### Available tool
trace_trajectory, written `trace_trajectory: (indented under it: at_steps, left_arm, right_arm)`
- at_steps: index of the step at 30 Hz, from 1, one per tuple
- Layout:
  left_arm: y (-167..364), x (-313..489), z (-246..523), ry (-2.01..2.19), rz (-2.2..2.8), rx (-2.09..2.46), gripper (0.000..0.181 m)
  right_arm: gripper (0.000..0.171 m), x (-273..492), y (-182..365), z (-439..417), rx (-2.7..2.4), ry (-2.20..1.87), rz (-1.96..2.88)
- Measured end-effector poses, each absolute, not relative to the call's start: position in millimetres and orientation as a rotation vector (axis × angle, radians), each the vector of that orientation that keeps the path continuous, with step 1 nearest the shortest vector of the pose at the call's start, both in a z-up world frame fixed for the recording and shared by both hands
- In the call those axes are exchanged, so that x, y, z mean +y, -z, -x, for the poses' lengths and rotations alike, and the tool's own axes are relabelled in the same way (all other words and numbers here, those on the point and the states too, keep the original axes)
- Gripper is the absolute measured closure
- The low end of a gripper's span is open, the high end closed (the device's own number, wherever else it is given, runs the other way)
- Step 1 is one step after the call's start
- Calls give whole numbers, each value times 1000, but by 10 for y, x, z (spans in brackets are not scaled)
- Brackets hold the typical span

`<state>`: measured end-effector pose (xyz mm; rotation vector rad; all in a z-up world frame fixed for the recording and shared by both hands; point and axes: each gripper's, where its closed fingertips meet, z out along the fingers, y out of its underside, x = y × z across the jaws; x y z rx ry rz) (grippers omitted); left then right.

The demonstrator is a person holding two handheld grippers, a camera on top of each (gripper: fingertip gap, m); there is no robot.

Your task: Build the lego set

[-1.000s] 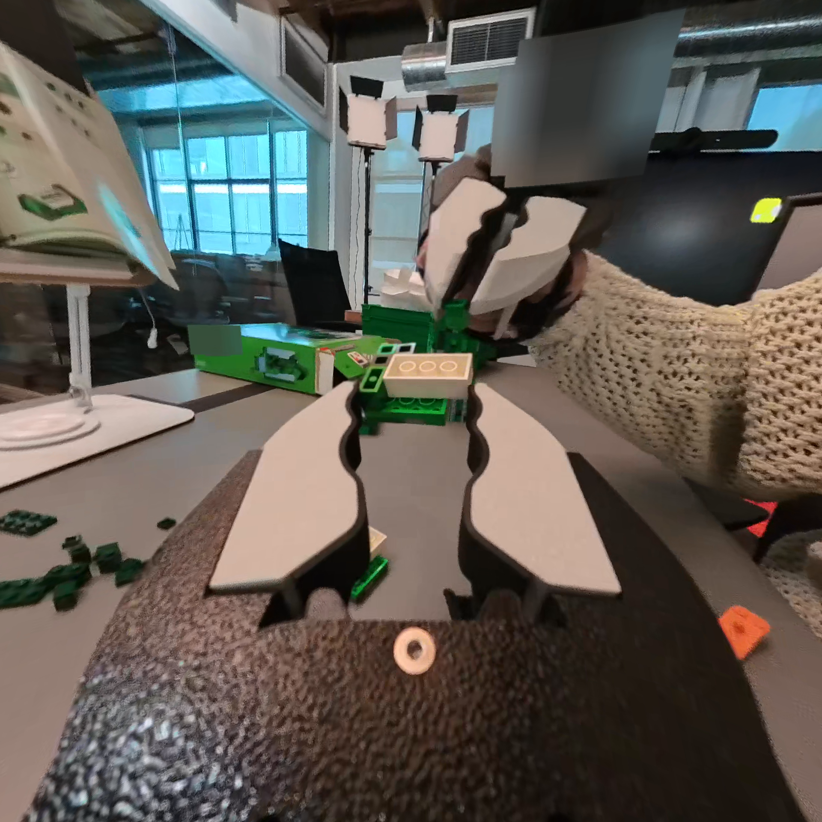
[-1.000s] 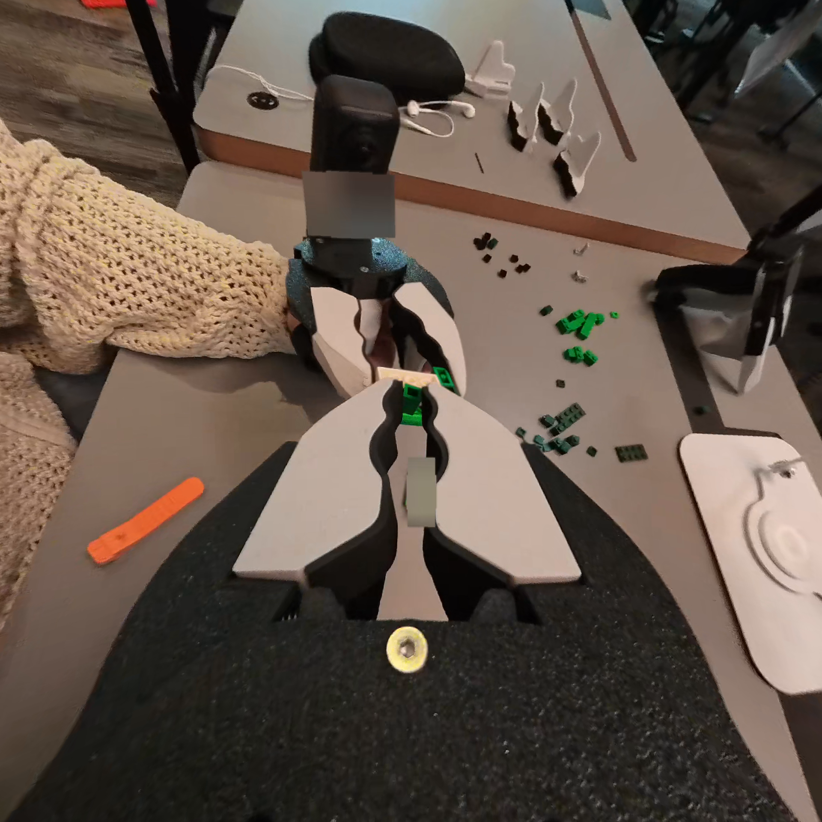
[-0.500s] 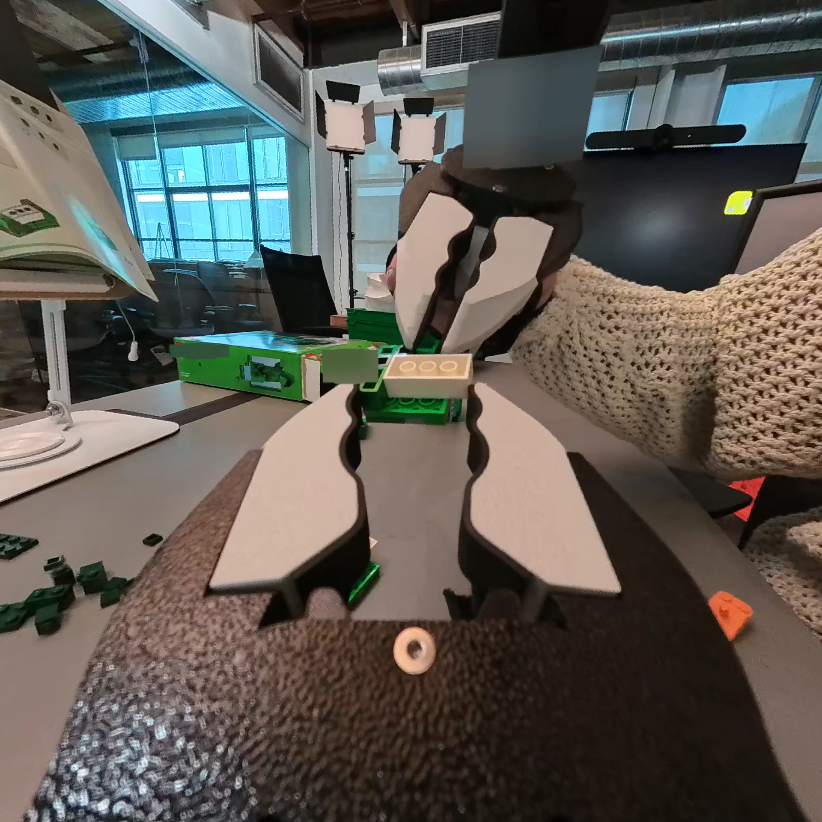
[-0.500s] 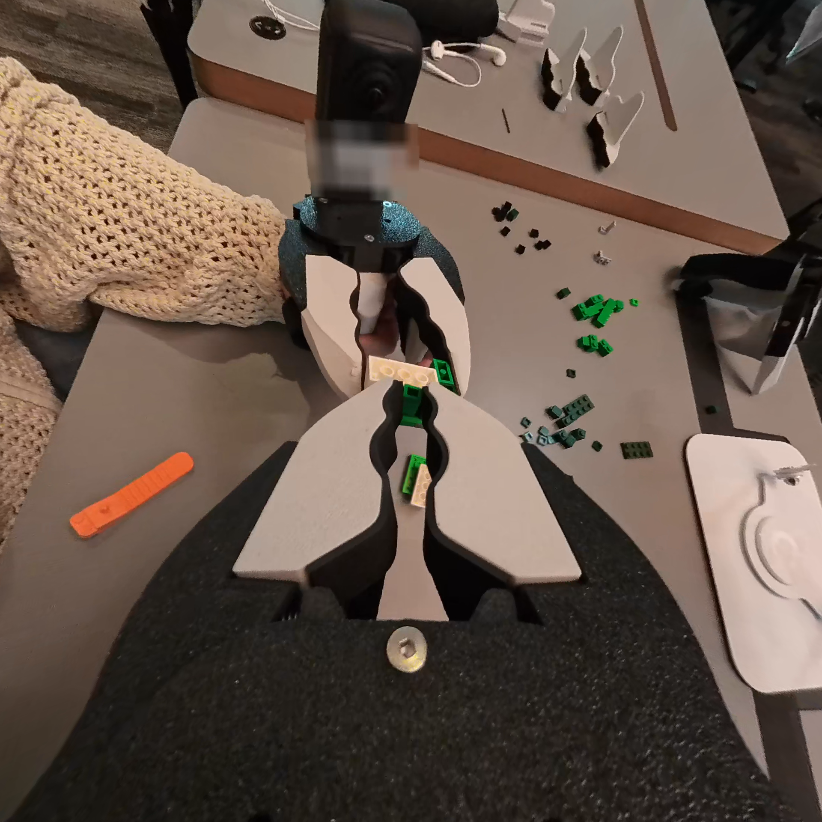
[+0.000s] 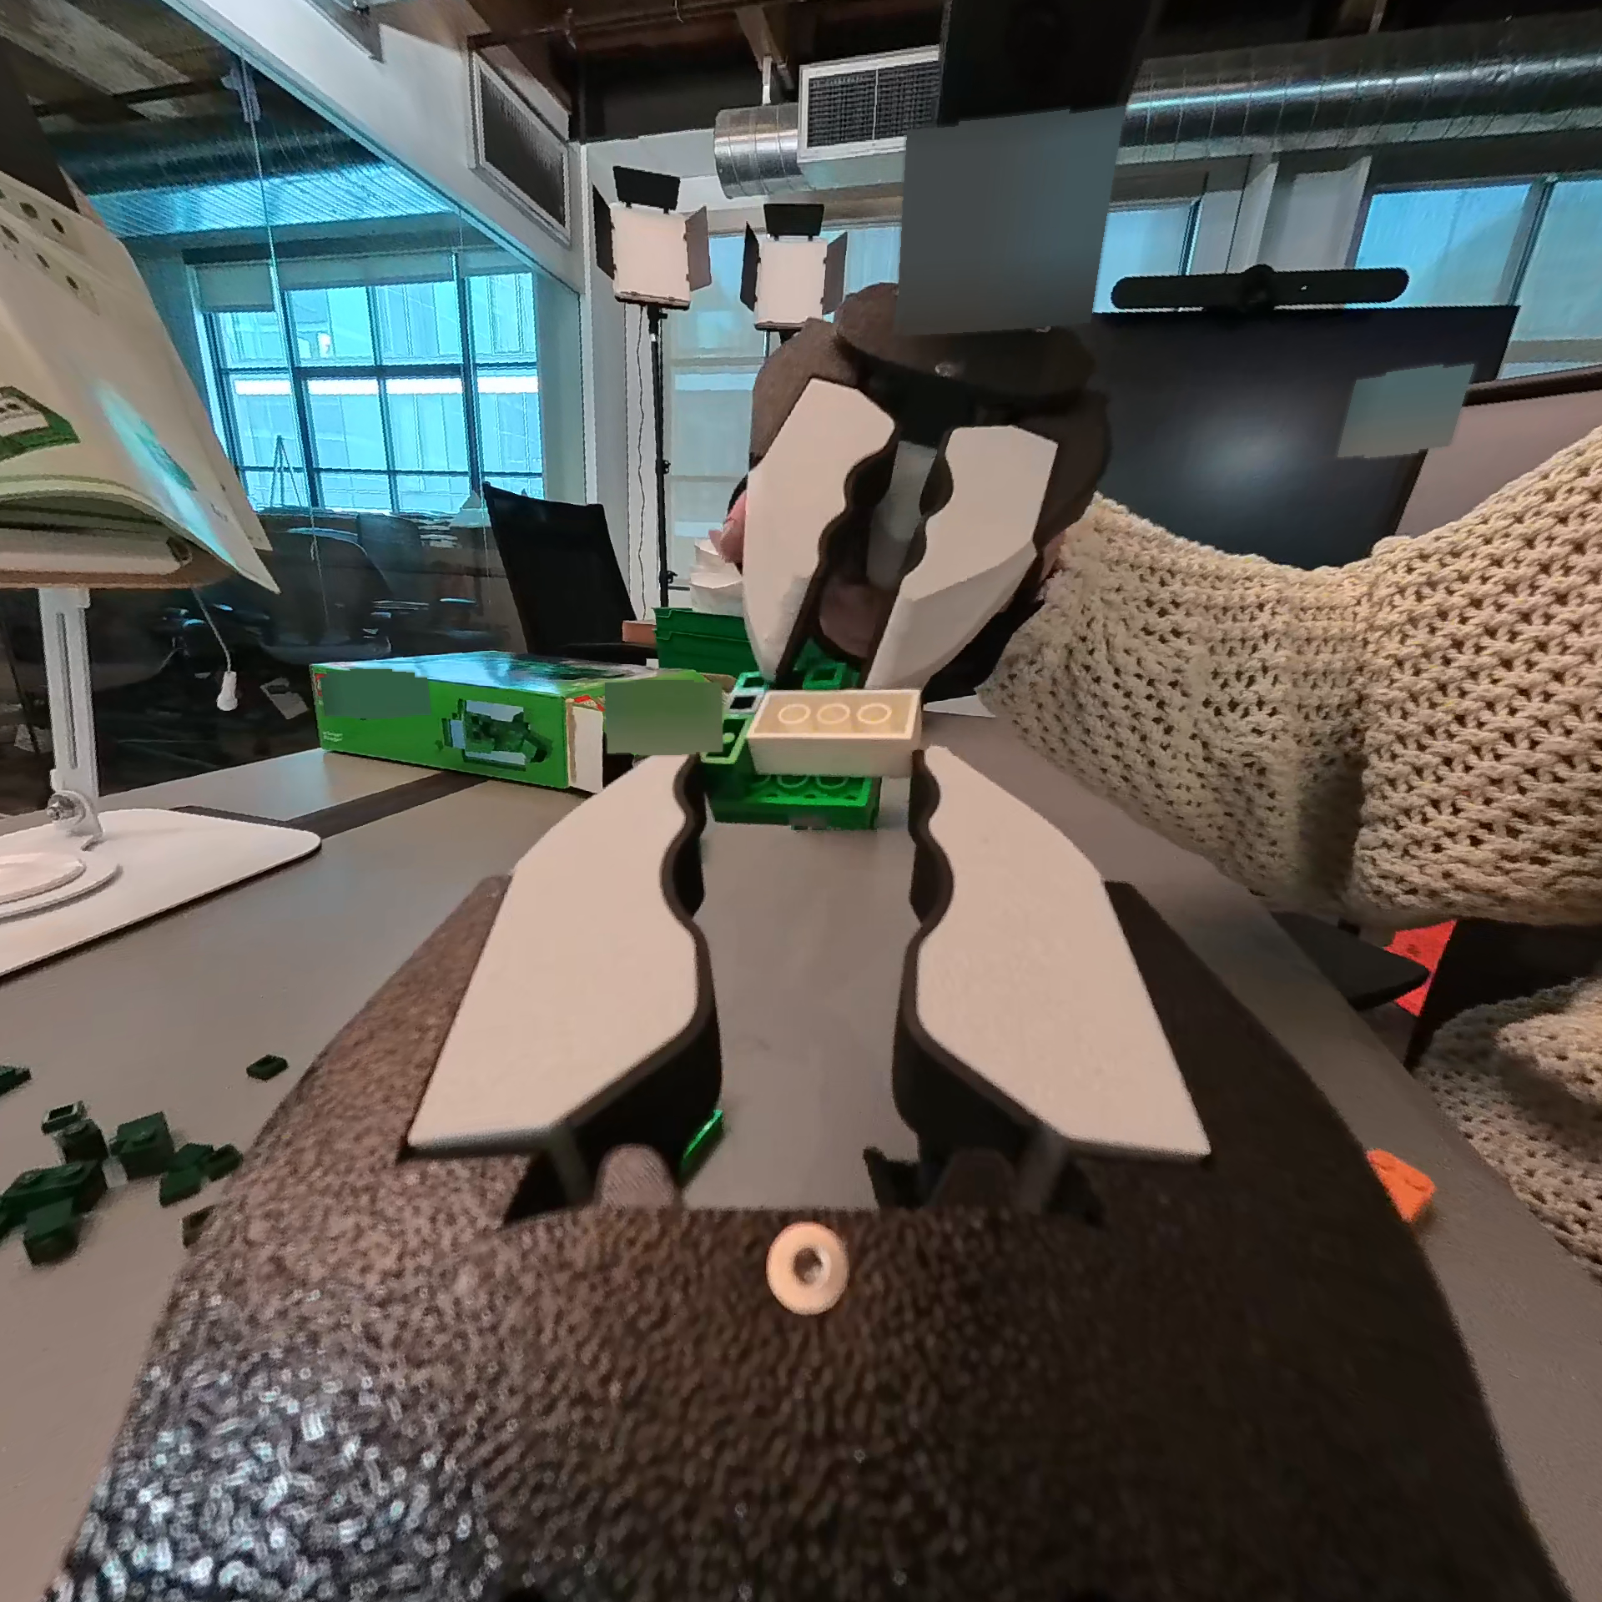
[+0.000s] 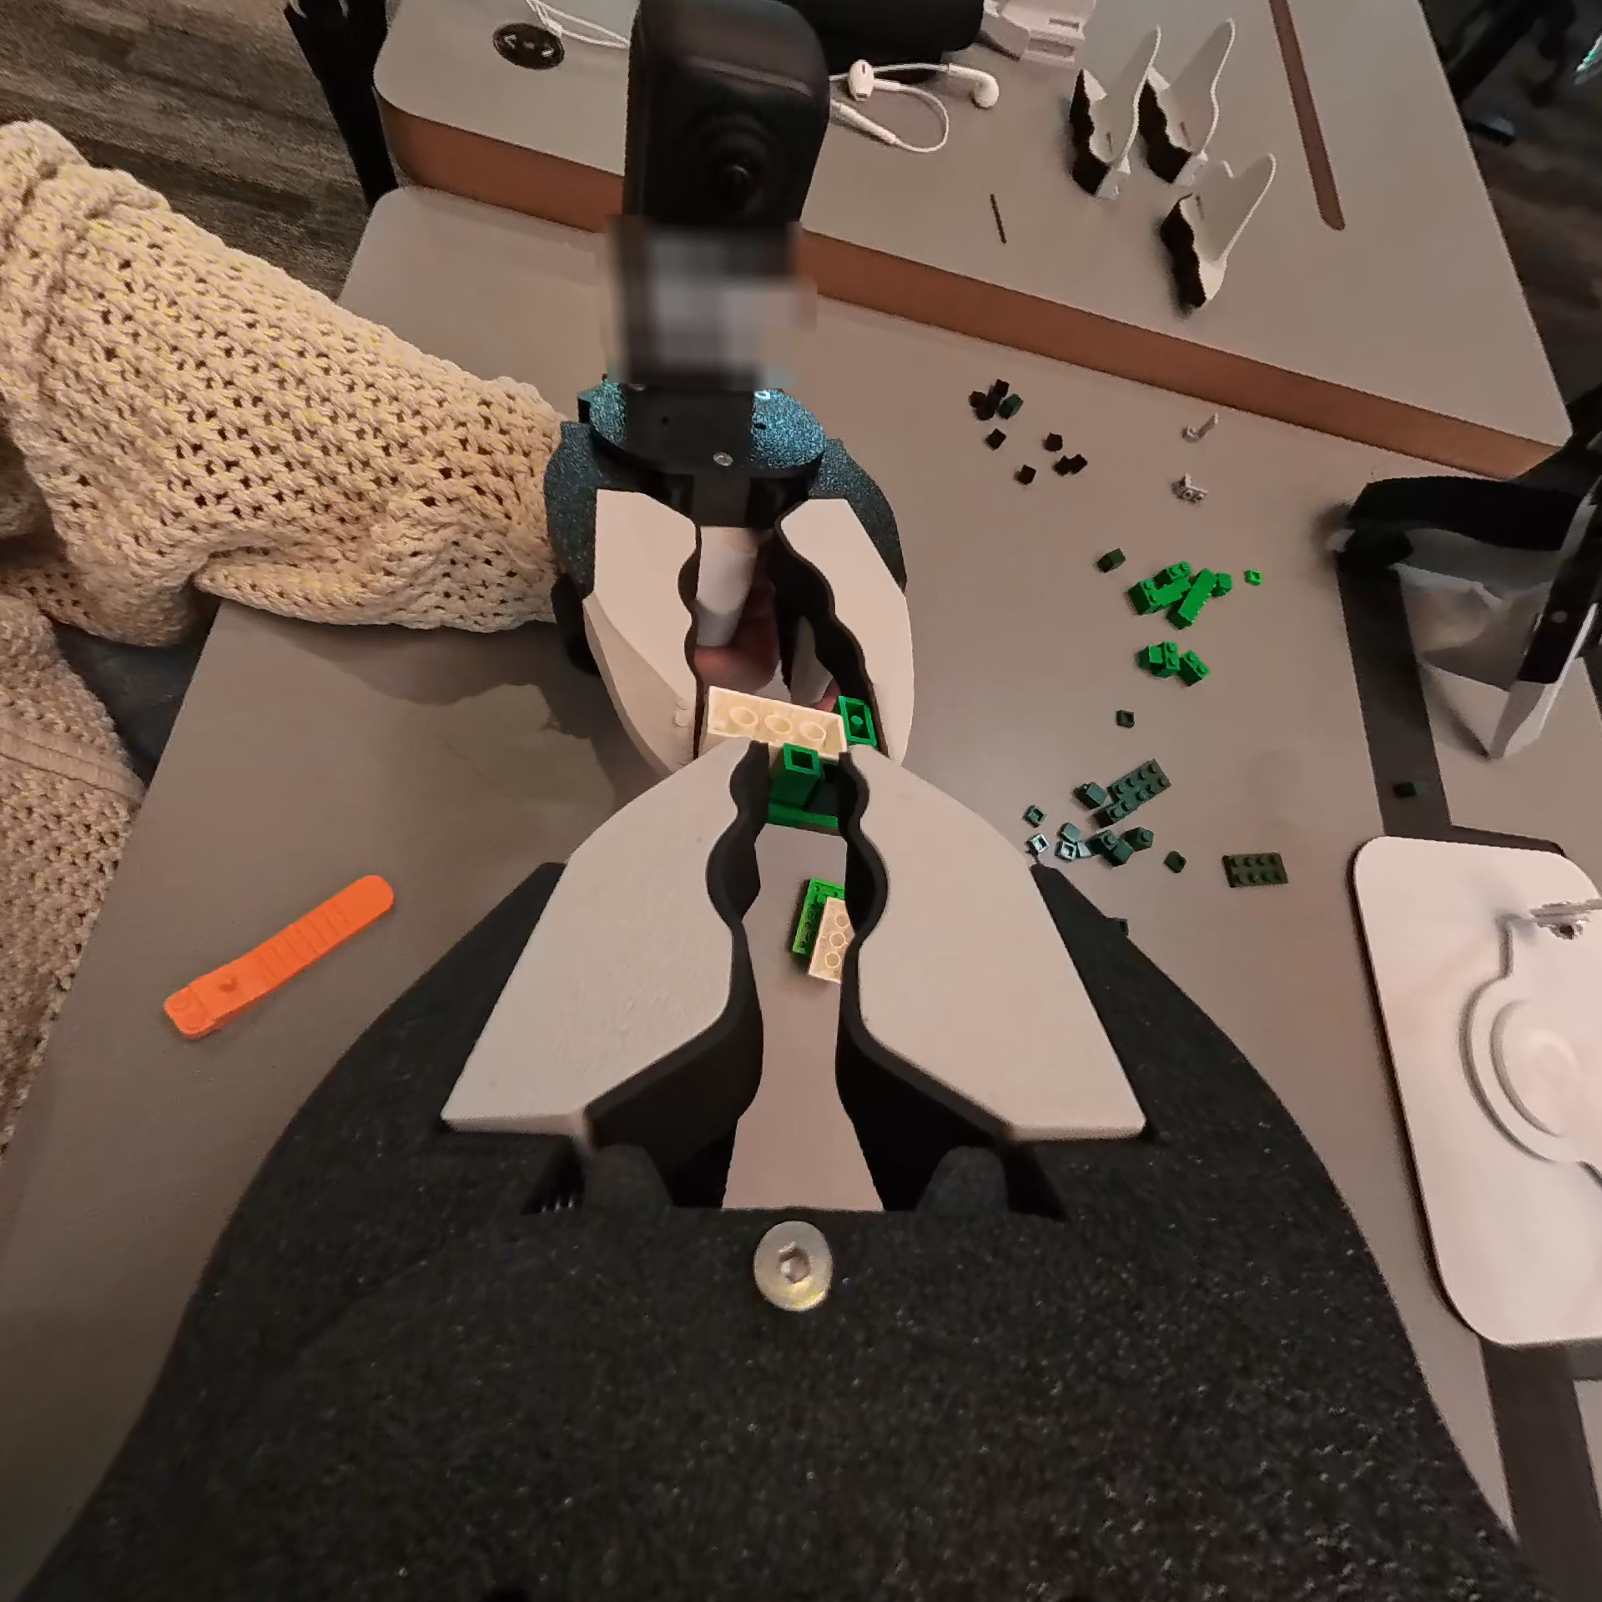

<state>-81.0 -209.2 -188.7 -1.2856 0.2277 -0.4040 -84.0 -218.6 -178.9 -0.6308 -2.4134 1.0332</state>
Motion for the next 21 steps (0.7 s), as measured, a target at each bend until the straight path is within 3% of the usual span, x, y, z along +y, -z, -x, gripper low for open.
trace_trajectory:
  at_steps: [5,8,14,17,21]
  left_arm:
    - [1903,-2080,841,405,1295,207,136]
    - [1904,-2079,899,421,1295,168,136]
    - [1905,-2076,960,467,1297,115,136]
    - [1929,-2057,948,475,1311,113,136]
    - [1948,-2046,932,477,1326,117,136]
  right_arm:
    - [146,-2133,1706,842,-2357,-1023,611]
    - [129,-2081,1619,812,-2268,-973,523]
    - [104,-1992,1760,874,-2031,-362,160]
    - [105,-1963,1880,957,-1993,-124,84]
    - [122,-1999,1927,1049,-1941,-18,36]
